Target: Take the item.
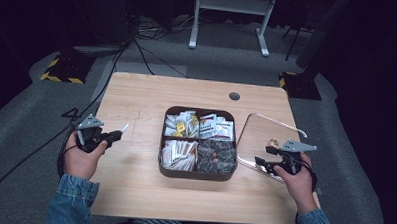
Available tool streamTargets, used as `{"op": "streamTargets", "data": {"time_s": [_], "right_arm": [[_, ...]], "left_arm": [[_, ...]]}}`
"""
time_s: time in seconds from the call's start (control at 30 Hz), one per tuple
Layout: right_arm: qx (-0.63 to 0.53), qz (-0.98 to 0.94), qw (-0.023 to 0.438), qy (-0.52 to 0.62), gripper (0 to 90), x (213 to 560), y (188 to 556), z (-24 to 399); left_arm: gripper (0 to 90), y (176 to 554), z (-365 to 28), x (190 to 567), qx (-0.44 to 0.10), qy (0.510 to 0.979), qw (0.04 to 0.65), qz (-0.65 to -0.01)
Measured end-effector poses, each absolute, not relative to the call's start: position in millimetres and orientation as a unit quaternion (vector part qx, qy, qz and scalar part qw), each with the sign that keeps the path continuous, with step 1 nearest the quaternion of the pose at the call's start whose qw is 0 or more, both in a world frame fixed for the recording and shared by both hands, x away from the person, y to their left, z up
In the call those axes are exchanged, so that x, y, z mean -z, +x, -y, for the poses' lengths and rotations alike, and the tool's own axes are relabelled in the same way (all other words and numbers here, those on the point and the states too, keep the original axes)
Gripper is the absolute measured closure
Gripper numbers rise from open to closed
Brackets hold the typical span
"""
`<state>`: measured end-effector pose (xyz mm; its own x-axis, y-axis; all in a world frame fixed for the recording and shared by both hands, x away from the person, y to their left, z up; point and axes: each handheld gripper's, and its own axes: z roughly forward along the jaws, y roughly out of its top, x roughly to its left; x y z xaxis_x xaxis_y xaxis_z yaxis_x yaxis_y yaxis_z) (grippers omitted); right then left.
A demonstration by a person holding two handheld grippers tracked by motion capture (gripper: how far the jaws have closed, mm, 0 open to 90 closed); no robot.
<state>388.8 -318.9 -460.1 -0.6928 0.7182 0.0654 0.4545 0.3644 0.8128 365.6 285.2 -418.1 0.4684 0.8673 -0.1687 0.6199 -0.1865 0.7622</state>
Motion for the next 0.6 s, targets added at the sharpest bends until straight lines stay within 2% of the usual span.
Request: {"op": "streamTargets", "data": {"time_s": [0.33,0.6], "right_arm": [[-0.433,-0.812,0.154,0.359,30.4,460,389,319],[-0.43,-0.815,0.151,0.358,30.4,462,389,318]], "left_arm": [[86.6,374,-301,442,-0.14,0.749,0.382,-0.523],[86.6,380,-304,458,-0.123,0.761,0.35,-0.533]]}}
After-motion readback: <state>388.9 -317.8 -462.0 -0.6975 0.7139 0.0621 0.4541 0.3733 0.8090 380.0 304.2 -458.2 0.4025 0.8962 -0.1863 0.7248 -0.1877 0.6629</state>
